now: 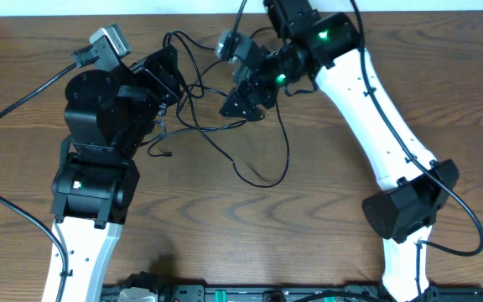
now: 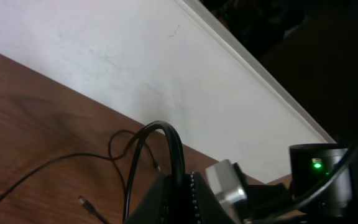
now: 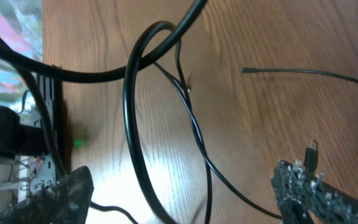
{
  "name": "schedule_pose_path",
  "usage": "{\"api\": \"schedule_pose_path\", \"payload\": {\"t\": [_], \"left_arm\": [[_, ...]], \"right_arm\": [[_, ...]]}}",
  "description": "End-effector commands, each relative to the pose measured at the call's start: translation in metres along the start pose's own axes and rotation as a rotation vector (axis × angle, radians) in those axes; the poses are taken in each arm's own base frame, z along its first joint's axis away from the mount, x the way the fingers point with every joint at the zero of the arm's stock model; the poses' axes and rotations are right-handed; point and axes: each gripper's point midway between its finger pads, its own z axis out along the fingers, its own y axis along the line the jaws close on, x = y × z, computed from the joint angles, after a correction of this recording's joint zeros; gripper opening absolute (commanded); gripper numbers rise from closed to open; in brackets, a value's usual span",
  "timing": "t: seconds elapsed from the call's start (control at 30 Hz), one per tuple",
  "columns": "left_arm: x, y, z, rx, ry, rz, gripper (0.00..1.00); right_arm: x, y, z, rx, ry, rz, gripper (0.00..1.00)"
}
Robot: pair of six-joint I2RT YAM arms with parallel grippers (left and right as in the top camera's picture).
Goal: Untangle cables
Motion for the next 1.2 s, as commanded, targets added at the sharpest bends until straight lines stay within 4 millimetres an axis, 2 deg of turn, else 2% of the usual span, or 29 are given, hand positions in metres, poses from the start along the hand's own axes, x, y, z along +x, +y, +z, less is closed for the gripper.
{"api": "schedule_pose_path", "payload": {"t": [0.0, 0.13, 0.2, 0.23, 0.27, 0.33, 0.43, 0.5, 0.6, 0.7, 0.77, 0.83, 0.97, 1.17], "left_arm": [[-0.013, -0.012, -0.007, 0.026, -0.039, -0.003, 0.08], [-0.013, -0.012, -0.007, 0.029, -0.036, -0.003, 0.08], [-0.013, -0.012, -0.007, 0.028, -0.034, -0.004, 0.08], [-0.012, -0.011, -0.007, 0.026, -0.033, -0.004, 0.08], [-0.012, -0.011, -0.007, 0.023, -0.031, -0.003, 0.08], [-0.012, -0.007, -0.007, 0.007, -0.035, 0.0, 0.08], [-0.016, 0.002, -0.007, -0.027, -0.046, 0.014, 0.08], [-0.023, 0.017, -0.009, -0.082, -0.071, 0.006, 0.07], [-0.034, 0.038, -0.013, -0.159, -0.107, -0.007, 0.08], [-0.046, 0.055, -0.019, -0.217, -0.141, 0.029, 0.08], [-0.055, 0.068, -0.023, -0.265, -0.168, 0.053, 0.07], [-0.061, 0.08, -0.028, -0.312, -0.189, 0.053, 0.07], [-0.069, 0.106, -0.04, -0.42, -0.219, 0.042, 0.08], [-0.069, 0.13, -0.05, -0.508, -0.187, 0.096, 0.08]], "right_arm": [[0.005, -0.004, 0.013, -0.003, 0.025, -0.012, 0.82], [0.003, -0.007, 0.017, 0.006, 0.02, -0.021, 0.59], [0.002, -0.013, 0.019, 0.024, 0.016, 0.001, 0.42], [0.002, -0.017, 0.02, 0.047, 0.018, 0.025, 0.25], [0.002, -0.024, 0.018, 0.079, 0.022, 0.057, 0.01], [0.007, -0.042, 0.012, 0.172, 0.037, 0.139, 0.01], [0.022, -0.086, -0.022, 0.436, 0.062, 0.318, 0.01], [0.036, -0.112, -0.06, 0.62, 0.06, 0.435, 0.01], [0.069, -0.145, -0.137, 0.913, 0.047, 0.62, 0.01], [0.099, -0.155, -0.198, 1.062, 0.025, 0.757, 0.01], [0.118, -0.156, -0.223, 1.092, 0.009, 0.847, 0.01], [0.133, -0.154, -0.237, 1.101, 0.009, 0.917, 0.01], [0.157, -0.153, -0.252, 1.107, 0.035, 1.002, 0.01], [0.178, -0.153, -0.274, 1.136, 0.013, 1.104, 0.01]]}}
